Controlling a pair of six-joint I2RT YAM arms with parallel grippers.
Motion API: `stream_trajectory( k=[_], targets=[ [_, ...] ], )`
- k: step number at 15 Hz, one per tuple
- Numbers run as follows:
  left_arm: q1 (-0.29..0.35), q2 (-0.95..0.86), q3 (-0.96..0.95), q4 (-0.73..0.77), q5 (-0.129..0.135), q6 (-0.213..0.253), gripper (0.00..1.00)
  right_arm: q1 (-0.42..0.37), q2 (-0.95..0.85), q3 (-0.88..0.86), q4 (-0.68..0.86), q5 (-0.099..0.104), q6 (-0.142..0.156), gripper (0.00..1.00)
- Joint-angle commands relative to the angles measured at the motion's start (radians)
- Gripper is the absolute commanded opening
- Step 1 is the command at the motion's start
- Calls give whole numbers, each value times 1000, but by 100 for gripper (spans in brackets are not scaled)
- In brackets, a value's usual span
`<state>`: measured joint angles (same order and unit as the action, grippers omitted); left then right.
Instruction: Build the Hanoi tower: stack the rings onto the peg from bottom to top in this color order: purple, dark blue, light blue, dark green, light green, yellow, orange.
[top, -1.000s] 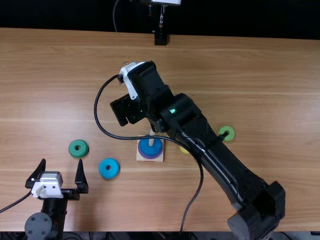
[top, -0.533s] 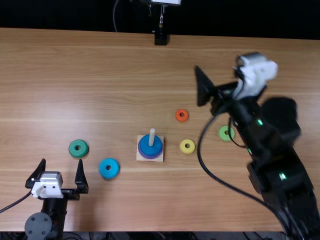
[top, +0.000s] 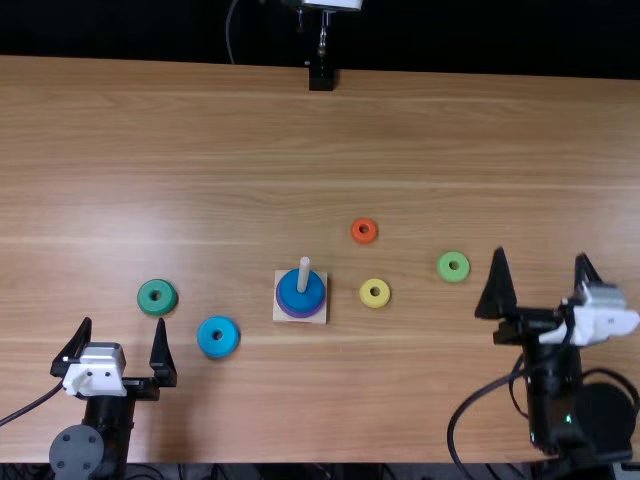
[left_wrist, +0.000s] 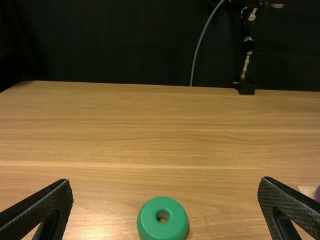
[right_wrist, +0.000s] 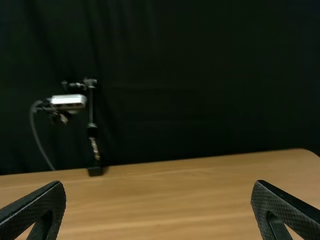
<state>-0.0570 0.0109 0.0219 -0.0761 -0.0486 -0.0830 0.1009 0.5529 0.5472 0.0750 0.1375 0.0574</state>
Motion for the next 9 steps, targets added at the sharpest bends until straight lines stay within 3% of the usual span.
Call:
stream_trajectory(
  k=[1,5,9],
  targets=[
    [8,-11,-22,-18,-7,2,100,-32,-97,-79,7,26,1,100],
    [8,-11,-22,-18,-7,2,100,-36,-377,-273,5,28,-4,100],
    [8,-11,-22,-18,-7,2,100,-35,-553,-342,5,26,-4,100]
  ],
)
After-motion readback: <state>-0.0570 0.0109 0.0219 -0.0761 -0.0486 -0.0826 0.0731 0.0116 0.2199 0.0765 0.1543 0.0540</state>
